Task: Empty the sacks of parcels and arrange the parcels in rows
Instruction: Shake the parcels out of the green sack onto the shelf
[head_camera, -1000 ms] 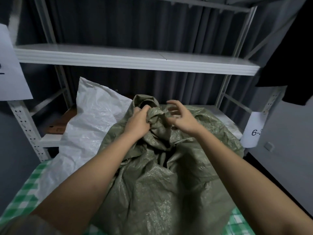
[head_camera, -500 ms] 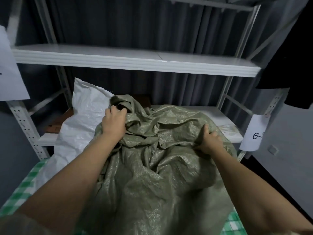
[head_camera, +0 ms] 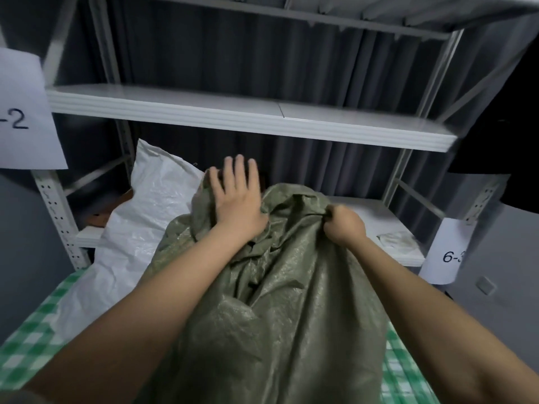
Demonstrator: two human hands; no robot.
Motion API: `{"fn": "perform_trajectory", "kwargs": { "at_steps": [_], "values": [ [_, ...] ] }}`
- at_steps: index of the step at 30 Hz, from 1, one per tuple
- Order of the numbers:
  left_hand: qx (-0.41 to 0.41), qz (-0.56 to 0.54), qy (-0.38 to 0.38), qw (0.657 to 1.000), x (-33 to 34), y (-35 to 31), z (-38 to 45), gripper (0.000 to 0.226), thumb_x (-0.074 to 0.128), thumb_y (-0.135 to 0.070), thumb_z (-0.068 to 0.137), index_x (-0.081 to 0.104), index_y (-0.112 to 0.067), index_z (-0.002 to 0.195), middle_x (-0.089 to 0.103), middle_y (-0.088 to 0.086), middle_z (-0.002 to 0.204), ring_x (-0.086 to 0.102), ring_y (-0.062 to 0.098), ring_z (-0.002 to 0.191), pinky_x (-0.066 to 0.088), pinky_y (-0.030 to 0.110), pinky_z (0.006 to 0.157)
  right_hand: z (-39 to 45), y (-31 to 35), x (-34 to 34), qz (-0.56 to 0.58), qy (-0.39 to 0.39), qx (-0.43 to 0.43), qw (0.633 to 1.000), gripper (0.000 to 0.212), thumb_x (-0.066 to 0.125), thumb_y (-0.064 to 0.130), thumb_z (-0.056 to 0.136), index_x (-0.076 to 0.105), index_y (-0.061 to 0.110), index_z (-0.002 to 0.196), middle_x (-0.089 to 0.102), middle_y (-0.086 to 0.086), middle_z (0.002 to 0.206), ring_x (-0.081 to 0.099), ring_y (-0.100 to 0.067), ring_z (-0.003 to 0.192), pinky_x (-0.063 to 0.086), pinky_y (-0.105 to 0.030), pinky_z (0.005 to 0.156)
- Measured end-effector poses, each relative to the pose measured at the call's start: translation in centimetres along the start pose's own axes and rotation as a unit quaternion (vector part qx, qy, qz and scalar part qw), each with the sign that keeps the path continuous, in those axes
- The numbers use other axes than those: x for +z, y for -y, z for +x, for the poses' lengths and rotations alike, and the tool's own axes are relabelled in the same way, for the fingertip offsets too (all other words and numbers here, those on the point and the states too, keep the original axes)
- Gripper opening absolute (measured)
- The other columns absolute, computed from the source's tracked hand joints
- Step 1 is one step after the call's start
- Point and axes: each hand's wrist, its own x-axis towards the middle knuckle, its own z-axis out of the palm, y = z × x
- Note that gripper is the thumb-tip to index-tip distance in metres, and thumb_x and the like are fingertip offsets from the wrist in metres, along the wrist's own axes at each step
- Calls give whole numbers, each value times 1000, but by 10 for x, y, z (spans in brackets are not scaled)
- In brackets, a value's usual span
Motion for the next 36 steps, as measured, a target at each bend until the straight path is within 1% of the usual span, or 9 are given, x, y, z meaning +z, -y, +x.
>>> {"fn": "perform_trajectory", "kwargs": {
  "at_steps": [4, 6, 10, 13, 17, 23, 28, 31, 36],
  "values": [
    [66, -101, 173, 978, -7, -29, 5, 133, 66, -73, 66, -21, -16, 150, -19, 14, 158, -16, 34, 146, -9, 55, 116, 1, 38, -10, 89, -56, -94, 990, 15, 53, 19, 95, 62, 11, 104, 60, -9, 110, 57, -30, 103, 38, -33, 72],
    [57, -173, 233, 955, 1, -28, 8, 135, 77, -62, 64, -20, -23, 150, -13, 15, 159, 3, 38, 147, 11, 53, 118, 0, 54, -11, 138, -43, -142, 979, 15, 55, 20, 96, 63, 11, 104, 61, -9, 107, 57, -26, 99, 40, -33, 76],
    [34, -217, 161, 962, 20, -17, 8, 83, 77, -40, 74, 25, -21, 137, 44, 14, 134, 54, 36, 114, 44, 38, 80, -8, 67, -5, 271, 8, -170, 948, 12, 58, 15, 95, 66, 7, 100, 65, -8, 101, 59, -20, 96, 44, -34, 86],
    [23, -172, 115, 978, 30, -15, 8, 57, 68, -36, 85, 35, -17, 127, 57, 13, 125, 57, 34, 112, 42, 36, 77, -11, 57, 5, 320, 42, -172, 931, 8, 59, 10, 94, 64, 10, 100, 65, -3, 94, 59, -14, 89, 46, -26, 82],
    [0, -164, 112, 980, 41, -14, 8, 47, 64, -35, 89, 40, -16, 124, 61, 10, 118, 58, 32, 109, 41, 34, 74, -16, 20, 14, 431, 56, -111, 894, 39, 53, -9, 88, 55, 18, 116, 57, -7, 112, 55, -16, 104, 47, -13, 82],
    [-5, -145, 125, 981, 42, -14, 12, 32, 58, -32, 92, 46, -17, 117, 62, 7, 113, 60, 30, 106, 41, 33, 74, -15, -63, 51, 320, 156, 57, 933, 51, 43, 35, 97, 39, 20, 146, 37, -3, 152, 34, -22, 138, 24, -39, 117],
    [-6, -146, 143, 979, 38, -13, 14, 27, 53, -23, 88, 54, -18, 115, 63, 6, 111, 60, 29, 103, 41, 31, 73, -22, -68, 64, 306, 163, 156, 925, 87, 34, 79, 85, 20, 28, 154, 18, -9, 160, 19, -34, 146, 15, -51, 119],
    [-6, -134, 179, 975, 51, -19, 12, 31, 52, -20, 87, 55, -20, 118, 63, 4, 113, 60, 29, 104, 42, 31, 74, -24, -71, 71, 381, 200, 220, 876, 100, 41, 76, 84, 11, 13, 156, 20, -9, 160, 24, -32, 145, 19, -44, 118],
    [1, -155, 175, 972, 48, -18, 13, 33, 54, -21, 85, 58, -23, 118, 64, 2, 112, 61, 27, 103, 45, 32, 76, 22, -109, 116, 376, 180, 296, 859, 137, 41, 103, 43, 44, 8, 142, 48, -12, 145, 45, -37, 130, 35, -49, 111]
  ]
}}
